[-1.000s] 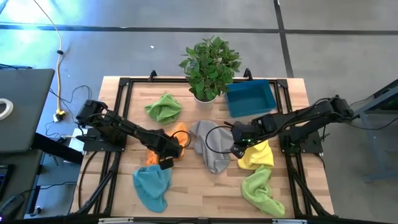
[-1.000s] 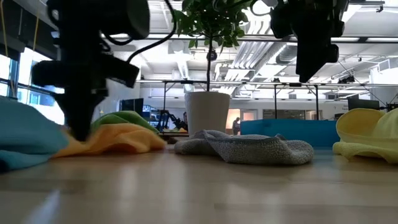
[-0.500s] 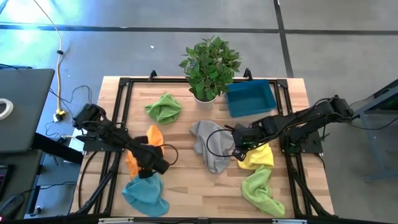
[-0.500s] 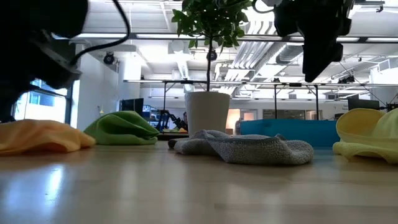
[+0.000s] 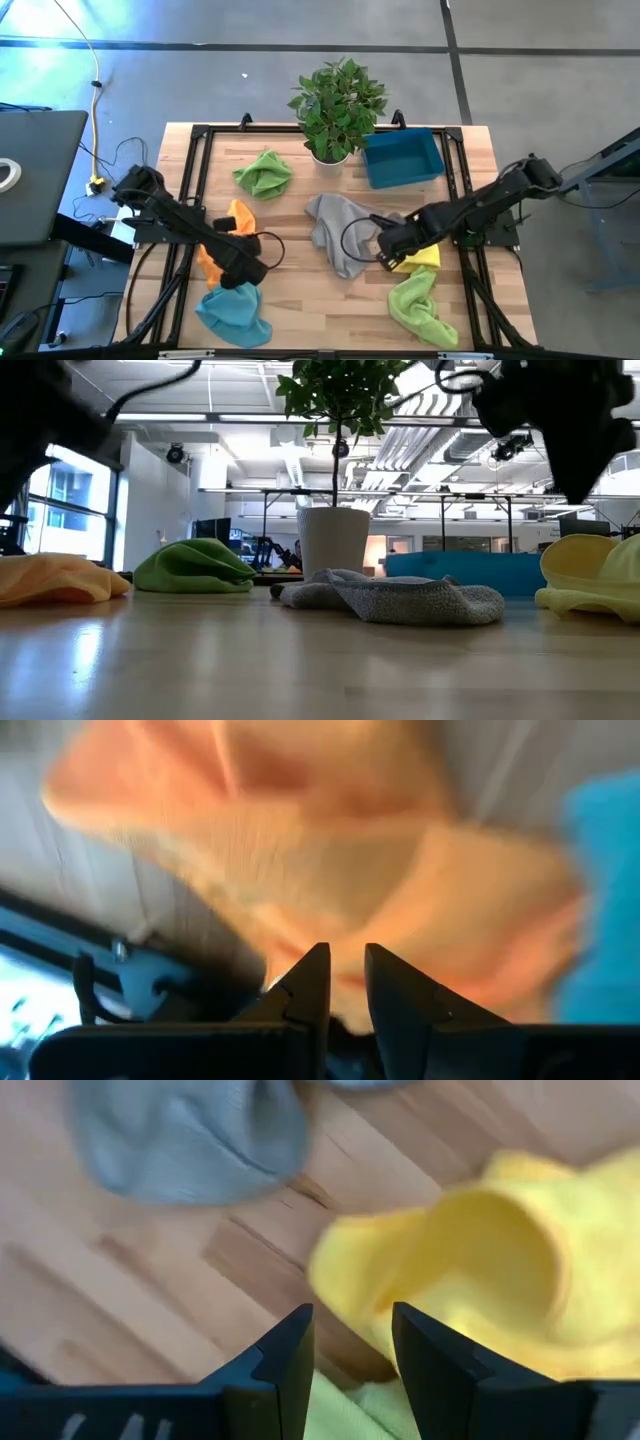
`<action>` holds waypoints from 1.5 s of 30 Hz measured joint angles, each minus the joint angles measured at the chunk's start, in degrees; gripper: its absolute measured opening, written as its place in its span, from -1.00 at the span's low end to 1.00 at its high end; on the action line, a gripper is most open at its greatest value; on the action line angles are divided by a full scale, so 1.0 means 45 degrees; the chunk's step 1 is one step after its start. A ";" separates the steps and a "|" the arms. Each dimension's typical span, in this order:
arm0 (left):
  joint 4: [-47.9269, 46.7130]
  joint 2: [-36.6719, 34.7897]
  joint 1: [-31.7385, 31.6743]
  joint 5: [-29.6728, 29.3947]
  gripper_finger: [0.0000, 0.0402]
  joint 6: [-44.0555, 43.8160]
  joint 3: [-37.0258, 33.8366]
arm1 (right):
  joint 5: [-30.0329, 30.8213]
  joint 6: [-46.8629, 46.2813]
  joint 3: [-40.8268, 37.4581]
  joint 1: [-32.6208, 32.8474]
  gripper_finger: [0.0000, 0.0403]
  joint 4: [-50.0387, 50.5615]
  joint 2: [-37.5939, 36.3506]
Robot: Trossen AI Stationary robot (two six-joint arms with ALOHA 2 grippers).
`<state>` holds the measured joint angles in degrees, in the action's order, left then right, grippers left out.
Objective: Sort microfiber towel by color & place in baskets
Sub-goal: Fold the gray towel
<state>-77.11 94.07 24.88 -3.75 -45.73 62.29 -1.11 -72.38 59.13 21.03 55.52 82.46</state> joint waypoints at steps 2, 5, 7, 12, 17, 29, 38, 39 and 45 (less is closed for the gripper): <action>0.0019 -0.0091 -0.0019 -0.0486 -0.71 0.0056 0.0603 | -0.0198 -0.0266 -0.0004 0.0080 -0.35 0.0368 0.0467; 0.0102 -0.0098 -0.0024 -0.1146 -0.71 -0.0059 0.1464 | -0.0259 -0.0253 -0.0009 0.0061 -0.35 0.1147 0.1137; 0.0148 -0.0098 -0.0024 -0.1377 -0.71 -0.0212 0.1941 | -0.0051 -0.0106 -0.0012 -0.0026 -0.35 0.1798 0.1561; 0.0345 -0.0108 -0.0238 -0.1344 -0.71 -0.0854 0.2238 | 0.0778 0.1560 -0.0013 -0.0287 -0.35 0.3280 0.2531; 0.1066 -0.0108 -0.0314 -0.0503 -0.71 -0.2291 0.2238 | 0.1156 0.3394 -0.0013 -0.0479 -0.35 0.3927 0.3195; 0.5072 -0.0108 0.1070 0.1122 -0.71 -0.4793 0.2238 | 0.2200 0.6194 -0.0028 0.0221 -0.35 0.7836 0.3478; 0.6076 -0.0093 0.2622 0.1952 -0.71 -0.7903 0.1831 | 0.0351 0.5500 -0.0227 0.0705 -0.35 0.7055 0.2140; 0.6443 -0.0093 0.2774 0.1995 -0.71 -0.8204 0.1650 | 0.0339 0.5190 -0.0227 0.0784 -0.35 0.6832 0.1928; 0.8343 -0.0074 0.3423 0.1986 -0.71 -0.9896 0.0562 | 0.0473 0.4066 -0.0227 0.1242 -0.35 0.3820 0.0299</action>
<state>-39.57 93.73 40.28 5.19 -90.26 64.81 1.02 -54.08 58.11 26.62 72.71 83.81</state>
